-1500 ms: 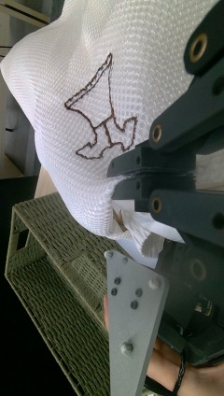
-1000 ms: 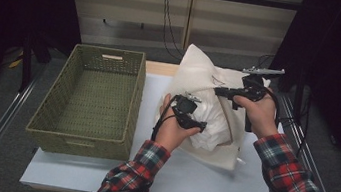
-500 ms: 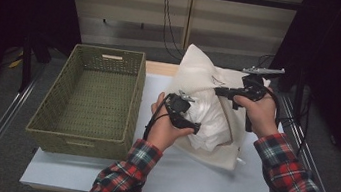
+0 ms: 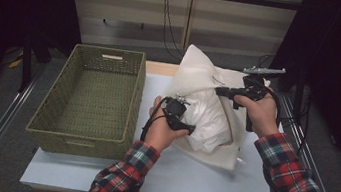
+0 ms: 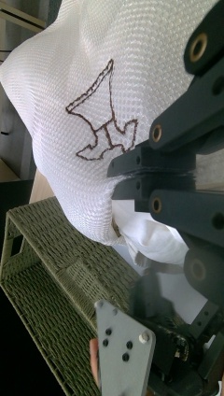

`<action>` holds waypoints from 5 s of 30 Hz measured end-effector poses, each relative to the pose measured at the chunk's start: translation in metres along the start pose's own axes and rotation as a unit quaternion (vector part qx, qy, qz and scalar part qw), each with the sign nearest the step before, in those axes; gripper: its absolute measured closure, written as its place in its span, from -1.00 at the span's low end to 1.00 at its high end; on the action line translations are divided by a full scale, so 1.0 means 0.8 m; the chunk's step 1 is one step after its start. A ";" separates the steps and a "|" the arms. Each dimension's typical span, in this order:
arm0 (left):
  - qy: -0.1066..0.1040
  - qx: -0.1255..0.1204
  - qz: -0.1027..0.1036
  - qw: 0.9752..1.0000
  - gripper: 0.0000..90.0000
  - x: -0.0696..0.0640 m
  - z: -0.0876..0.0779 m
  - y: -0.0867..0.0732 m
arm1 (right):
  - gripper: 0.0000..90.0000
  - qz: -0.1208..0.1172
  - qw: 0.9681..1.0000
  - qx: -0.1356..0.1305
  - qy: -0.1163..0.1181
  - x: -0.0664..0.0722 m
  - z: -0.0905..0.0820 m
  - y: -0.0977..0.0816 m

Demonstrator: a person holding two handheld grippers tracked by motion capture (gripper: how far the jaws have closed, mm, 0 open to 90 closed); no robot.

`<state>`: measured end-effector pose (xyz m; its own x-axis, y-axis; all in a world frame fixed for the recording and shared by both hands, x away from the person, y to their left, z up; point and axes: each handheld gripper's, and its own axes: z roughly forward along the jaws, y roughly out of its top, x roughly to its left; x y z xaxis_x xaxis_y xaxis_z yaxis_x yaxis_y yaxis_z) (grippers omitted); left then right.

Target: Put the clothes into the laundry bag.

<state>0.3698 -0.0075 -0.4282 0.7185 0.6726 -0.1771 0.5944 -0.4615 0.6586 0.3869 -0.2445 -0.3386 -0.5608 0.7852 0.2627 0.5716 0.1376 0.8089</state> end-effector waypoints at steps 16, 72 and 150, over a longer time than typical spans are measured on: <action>-0.057 -0.043 -0.033 0.997 0.90 -0.004 0.021 0.002 | 0.98 0.001 1.000 -0.001 0.003 0.002 0.001 0.000; 0.047 -0.035 0.017 0.998 -0.79 0.005 -0.002 0.013 | 0.98 0.000 1.000 0.008 0.005 0.001 0.004 -0.004; 0.053 -0.061 0.007 0.997 -0.45 0.012 -0.029 0.014 | 0.98 0.006 1.000 0.014 -0.001 -0.008 -0.003 -0.008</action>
<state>0.3749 0.0072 -0.4052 0.6809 0.7264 -0.0931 0.5315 -0.4026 0.7453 0.3856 -0.2520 -0.3445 -0.5533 0.7878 0.2708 0.5940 0.1452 0.7913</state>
